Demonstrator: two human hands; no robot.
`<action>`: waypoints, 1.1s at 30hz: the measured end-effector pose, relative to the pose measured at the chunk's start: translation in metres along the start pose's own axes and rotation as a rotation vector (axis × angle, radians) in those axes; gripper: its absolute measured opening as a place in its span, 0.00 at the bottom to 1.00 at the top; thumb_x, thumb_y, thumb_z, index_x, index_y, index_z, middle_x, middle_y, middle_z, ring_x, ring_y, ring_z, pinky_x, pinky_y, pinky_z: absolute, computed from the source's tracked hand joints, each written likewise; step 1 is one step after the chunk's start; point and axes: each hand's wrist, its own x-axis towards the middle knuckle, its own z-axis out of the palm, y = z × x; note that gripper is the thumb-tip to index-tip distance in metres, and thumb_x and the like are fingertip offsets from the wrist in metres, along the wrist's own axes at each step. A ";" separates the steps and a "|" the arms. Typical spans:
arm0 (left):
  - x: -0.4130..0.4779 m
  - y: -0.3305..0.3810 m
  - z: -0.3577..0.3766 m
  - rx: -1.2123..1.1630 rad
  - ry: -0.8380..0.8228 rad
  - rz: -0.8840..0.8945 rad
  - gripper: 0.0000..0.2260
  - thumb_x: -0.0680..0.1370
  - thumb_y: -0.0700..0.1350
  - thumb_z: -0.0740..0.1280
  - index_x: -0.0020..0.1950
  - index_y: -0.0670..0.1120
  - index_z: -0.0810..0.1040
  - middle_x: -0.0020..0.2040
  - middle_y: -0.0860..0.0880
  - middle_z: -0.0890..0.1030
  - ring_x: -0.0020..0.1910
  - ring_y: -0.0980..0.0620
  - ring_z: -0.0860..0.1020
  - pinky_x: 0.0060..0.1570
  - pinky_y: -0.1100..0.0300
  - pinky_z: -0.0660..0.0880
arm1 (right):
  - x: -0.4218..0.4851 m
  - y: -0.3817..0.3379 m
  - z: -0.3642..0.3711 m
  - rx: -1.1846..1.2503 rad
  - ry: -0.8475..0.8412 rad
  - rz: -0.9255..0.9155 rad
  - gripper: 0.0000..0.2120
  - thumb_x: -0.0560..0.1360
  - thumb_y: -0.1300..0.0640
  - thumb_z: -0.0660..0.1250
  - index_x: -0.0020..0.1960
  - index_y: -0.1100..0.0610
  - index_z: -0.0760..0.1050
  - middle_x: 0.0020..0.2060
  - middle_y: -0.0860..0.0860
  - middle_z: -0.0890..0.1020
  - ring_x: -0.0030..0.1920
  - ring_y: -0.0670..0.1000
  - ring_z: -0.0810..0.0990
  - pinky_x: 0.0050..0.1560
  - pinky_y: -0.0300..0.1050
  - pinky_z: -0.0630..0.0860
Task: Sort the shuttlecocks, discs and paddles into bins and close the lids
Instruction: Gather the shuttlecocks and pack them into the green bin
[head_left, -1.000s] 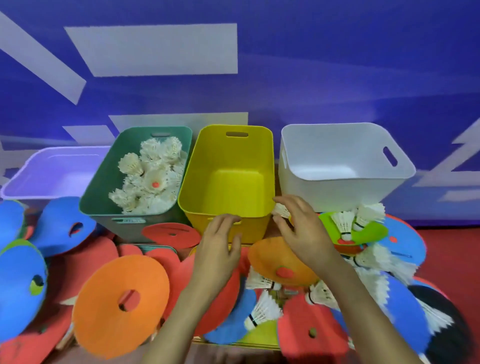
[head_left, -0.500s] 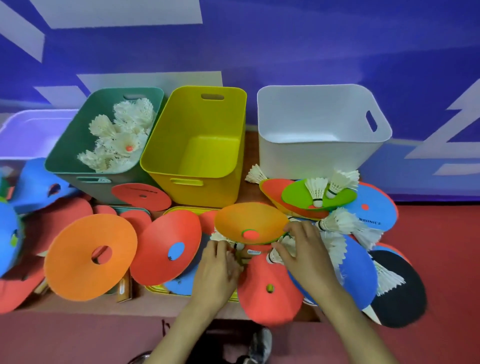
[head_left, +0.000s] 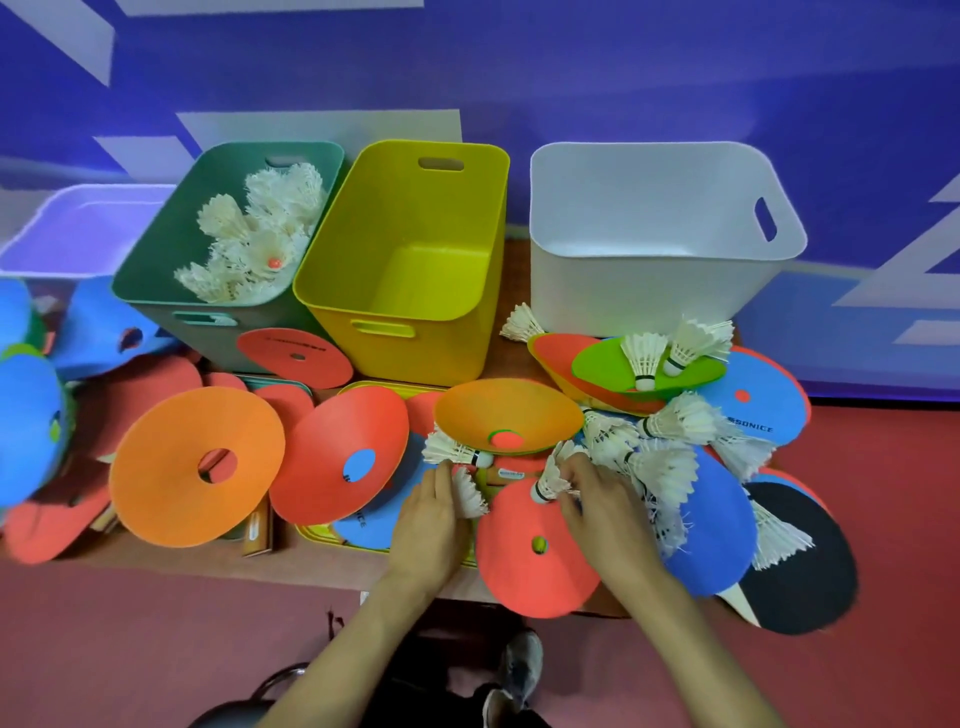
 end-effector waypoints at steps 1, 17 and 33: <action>-0.003 0.000 -0.002 -0.010 0.024 0.033 0.28 0.72 0.40 0.66 0.71 0.39 0.62 0.58 0.42 0.73 0.56 0.42 0.73 0.53 0.52 0.71 | -0.001 -0.001 -0.002 0.002 0.028 -0.017 0.14 0.64 0.69 0.73 0.44 0.57 0.72 0.30 0.51 0.76 0.32 0.54 0.77 0.35 0.46 0.72; -0.014 0.017 -0.048 -0.221 0.303 0.387 0.18 0.74 0.43 0.67 0.63 0.44 0.69 0.56 0.50 0.71 0.54 0.50 0.72 0.50 0.63 0.70 | 0.010 -0.028 -0.044 0.172 0.226 -0.049 0.07 0.71 0.62 0.69 0.45 0.57 0.72 0.35 0.52 0.77 0.39 0.56 0.75 0.40 0.47 0.70; 0.048 -0.046 -0.204 -0.522 0.680 0.284 0.18 0.71 0.47 0.73 0.56 0.43 0.72 0.56 0.48 0.65 0.52 0.55 0.72 0.47 0.69 0.75 | 0.132 -0.170 -0.051 0.290 0.334 -0.341 0.04 0.74 0.59 0.66 0.47 0.59 0.73 0.41 0.53 0.81 0.42 0.57 0.79 0.41 0.50 0.73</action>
